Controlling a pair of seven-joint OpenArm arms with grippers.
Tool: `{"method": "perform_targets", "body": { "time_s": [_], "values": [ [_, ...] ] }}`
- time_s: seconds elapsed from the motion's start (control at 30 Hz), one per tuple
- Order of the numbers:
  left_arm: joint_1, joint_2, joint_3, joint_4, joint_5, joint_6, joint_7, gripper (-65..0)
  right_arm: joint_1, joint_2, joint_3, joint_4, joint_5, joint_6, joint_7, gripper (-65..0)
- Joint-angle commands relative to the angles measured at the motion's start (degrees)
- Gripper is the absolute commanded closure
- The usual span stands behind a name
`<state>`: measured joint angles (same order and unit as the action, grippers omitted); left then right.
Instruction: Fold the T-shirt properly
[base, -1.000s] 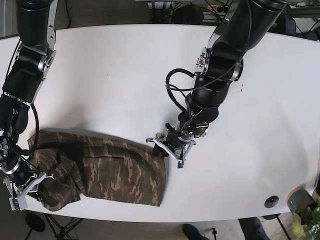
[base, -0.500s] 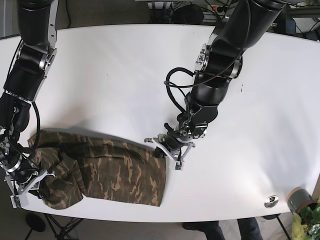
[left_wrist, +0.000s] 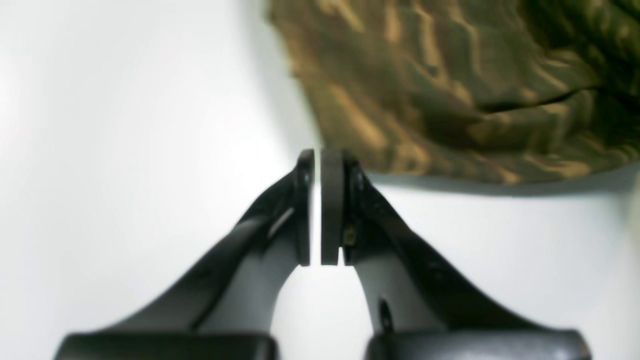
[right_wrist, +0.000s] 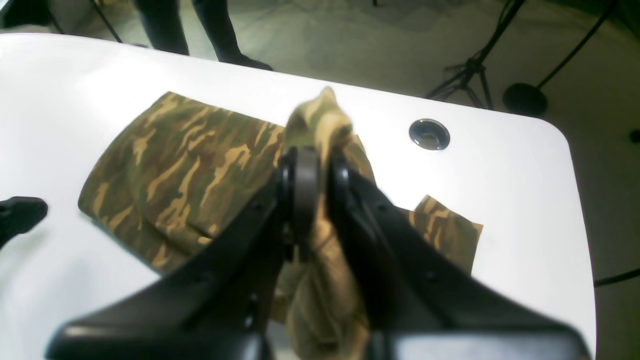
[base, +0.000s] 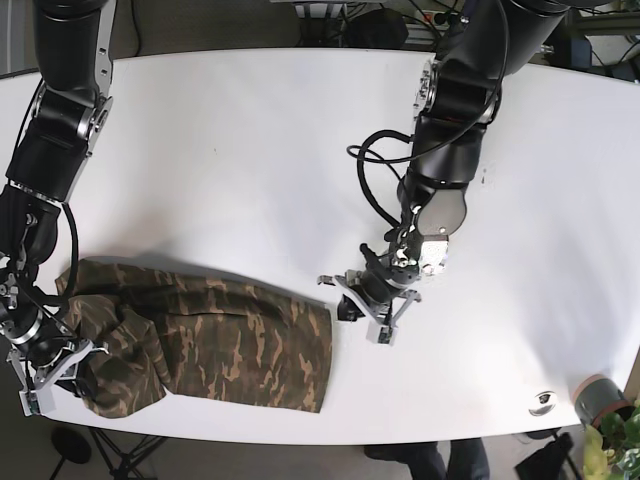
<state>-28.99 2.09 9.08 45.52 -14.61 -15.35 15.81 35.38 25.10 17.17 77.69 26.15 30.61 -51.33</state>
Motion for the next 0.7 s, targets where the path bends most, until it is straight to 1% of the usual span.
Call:
{"method": "perform_targets", "body": {
  "time_s": [0.0,0.13,0.3,0.4,0.5,0.57,0.63,0.67],
  "values": [
    [-0.33,-0.37,0.11,5.43,-0.55,-0.78,0.14,0.0,1.94,0.7,0.02,1.65,1.06,0.11,1.53,-2.2],
    [2.84,-3.45,0.11,12.29,-0.55,-0.78,1.46,0.0,2.03,-1.32,-0.07,4.64,0.53,-0.06,1.44,-2.2],
    [5.21,-5.3,0.02,16.94,-0.55,-0.78,1.55,0.0,2.47,-1.85,0.02,3.06,-1.14,-0.5,1.97,-2.4],
    [6.88,-7.14,0.02,19.58,-0.55,-0.78,1.55,0.0,2.47,-1.94,0.28,1.83,-4.66,-0.5,4.52,-2.5],
    [7.32,-7.93,0.02,20.81,-0.55,-0.78,1.55,0.0,2.12,-1.67,0.37,0.51,-7.73,-0.5,7.68,-2.5],
    [8.11,-8.64,0.02,21.25,-0.55,-0.78,1.55,0.0,1.94,-1.59,0.46,0.24,-9.67,-0.5,8.65,-2.5],
    [9.08,-9.87,0.02,22.13,-0.55,-0.78,1.55,0.0,1.59,-1.41,1.95,0.24,-10.99,-0.5,8.65,-2.5],
    [9.43,-10.31,0.02,22.4,-0.55,-0.78,1.55,0.0,0.71,-1.15,3.97,0.24,-11.78,-0.5,8.65,-2.5]
  ]
}}
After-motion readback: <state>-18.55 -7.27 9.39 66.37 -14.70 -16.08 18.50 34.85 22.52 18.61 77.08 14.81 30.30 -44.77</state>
